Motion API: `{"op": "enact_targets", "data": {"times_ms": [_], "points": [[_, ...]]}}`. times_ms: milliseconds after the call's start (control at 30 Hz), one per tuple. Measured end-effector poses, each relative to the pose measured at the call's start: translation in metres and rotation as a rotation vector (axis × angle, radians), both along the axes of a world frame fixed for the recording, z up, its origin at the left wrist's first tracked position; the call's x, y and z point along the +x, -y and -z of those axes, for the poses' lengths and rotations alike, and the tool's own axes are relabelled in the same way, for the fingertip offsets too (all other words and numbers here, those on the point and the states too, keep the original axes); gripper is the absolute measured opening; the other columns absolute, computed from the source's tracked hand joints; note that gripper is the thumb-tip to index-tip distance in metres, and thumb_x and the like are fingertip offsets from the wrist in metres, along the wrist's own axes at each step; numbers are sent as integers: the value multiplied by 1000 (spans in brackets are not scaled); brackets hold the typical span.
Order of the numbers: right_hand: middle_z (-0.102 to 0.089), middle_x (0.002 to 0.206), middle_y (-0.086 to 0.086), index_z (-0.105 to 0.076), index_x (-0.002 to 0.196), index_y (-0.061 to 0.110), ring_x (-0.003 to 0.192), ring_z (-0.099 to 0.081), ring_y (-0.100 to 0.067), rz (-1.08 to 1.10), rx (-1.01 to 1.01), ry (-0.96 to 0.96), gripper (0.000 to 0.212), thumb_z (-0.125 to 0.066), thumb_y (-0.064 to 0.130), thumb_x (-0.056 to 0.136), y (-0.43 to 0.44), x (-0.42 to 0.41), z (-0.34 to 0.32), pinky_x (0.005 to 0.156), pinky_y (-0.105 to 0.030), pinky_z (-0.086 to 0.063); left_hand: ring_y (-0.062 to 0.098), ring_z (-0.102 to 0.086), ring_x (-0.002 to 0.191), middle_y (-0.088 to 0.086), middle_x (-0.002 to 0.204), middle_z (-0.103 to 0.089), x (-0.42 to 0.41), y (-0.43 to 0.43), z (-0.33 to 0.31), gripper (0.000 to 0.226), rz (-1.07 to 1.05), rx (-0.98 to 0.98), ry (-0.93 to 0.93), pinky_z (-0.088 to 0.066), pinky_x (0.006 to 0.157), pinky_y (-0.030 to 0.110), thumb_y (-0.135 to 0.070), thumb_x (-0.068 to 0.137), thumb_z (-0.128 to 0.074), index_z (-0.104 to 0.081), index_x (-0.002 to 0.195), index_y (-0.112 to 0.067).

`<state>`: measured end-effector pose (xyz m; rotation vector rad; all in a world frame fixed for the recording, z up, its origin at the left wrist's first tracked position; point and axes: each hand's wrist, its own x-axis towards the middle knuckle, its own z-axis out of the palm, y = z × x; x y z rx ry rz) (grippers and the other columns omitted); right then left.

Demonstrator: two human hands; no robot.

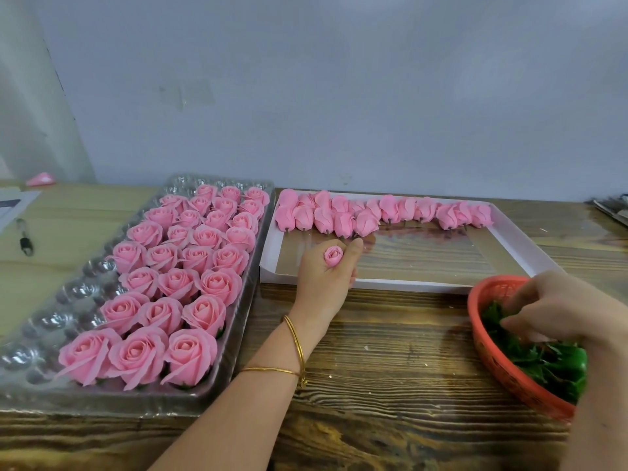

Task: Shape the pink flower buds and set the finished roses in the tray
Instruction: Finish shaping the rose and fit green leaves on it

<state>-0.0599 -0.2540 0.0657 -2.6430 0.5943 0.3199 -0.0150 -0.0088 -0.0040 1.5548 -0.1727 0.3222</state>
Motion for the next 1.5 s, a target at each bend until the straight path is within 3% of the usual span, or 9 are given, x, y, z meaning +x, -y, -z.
{"op": "enact_targets", "data": {"times_ms": [300, 533, 700, 800, 867, 1067, 1267, 1433, 1500], "points": [[-67, 51, -9, -74, 66, 9, 38, -54, -16, 36, 42, 26, 16, -78, 13, 81, 2, -3, -2, 57, -27, -46, 1, -51, 51, -10, 49, -52, -1, 0, 0, 38, 3, -4, -2, -44, 52, 14, -25, 95, -60, -54, 57, -17], [-70, 66, -11, -72, 65, 12, 47, -68, -26, 102, 70, 138, 16, -80, 19, 77, 7, -1, 2, 62, -40, -60, 1, -52, 52, -10, 50, -53, -1, 0, 0, 37, 3, 2, 2, -45, 54, 14, -26, 95, -59, -55, 58, -18], [-66, 82, -12, -66, 71, 5, 48, -69, -28, 149, 190, 209, 17, -79, 13, 79, 7, 0, 3, 59, -41, -60, 0, -53, 53, -11, 50, -54, 0, 0, 0, 37, 10, 0, -9, -45, 54, 13, -26, 95, -59, -56, 58, -20], [-70, 67, -13, -63, 72, 1, 55, -71, -32, 174, 234, 221, 15, -76, 3, 79, 10, 0, 5, 73, -53, -60, 0, -52, 53, -11, 50, -53, 0, 0, 0, 38, 6, -4, -10, -45, 54, 14, -26, 94, -60, -55, 57, -21], [-69, 55, -10, -63, 71, 1, 55, -71, -32, 183, 246, 239, 17, -79, 2, 76, 12, 0, 6, 73, -53, -60, 1, -52, 53, -11, 49, -53, -1, 0, 0, 38, 4, -4, -8, -45, 53, 13, -26, 94, -60, -55, 57, -21], [-70, 57, -6, -65, 76, 13, 53, -70, -27, 158, 229, 412, 32, -93, 16, 59, 12, -2, 6, 70, -53, -60, 0, -52, 52, -11, 49, -53, 0, 0, -1, 37, 1, -7, -22, -45, 53, 13, -26, 94, -59, -55, 58, -20], [-71, 67, 4, -69, 84, 29, 62, -71, -17, 9, 221, 742, 18, -83, 33, 73, -12, -5, -4, 74, -43, -58, 0, -52, 52, -10, 50, -53, -1, 0, -1, 35, -4, -17, -16, -45, 53, 13, -25, 95, -59, -55, 61, -16], [-72, 88, -4, -72, 89, 29, 73, -67, -13, -127, 602, 894, 14, -78, 19, 81, -48, -8, -15, 66, -15, -53, 0, -52, 52, -6, 52, -52, -1, -1, -1, 35, -7, -15, -24, -44, 52, 12, -26, 95, -58, -56, 64, -11], [-73, 94, -9, -73, 93, 28, 79, -68, -15, -190, 731, 878, 16, -75, 15, 83, -62, -5, -13, 76, -17, -54, 1, -51, 52, -3, 54, -52, 0, 0, -2, 34, -12, -17, -32, -45, 52, 13, -27, 95, -58, -57, 65, -10]]}}
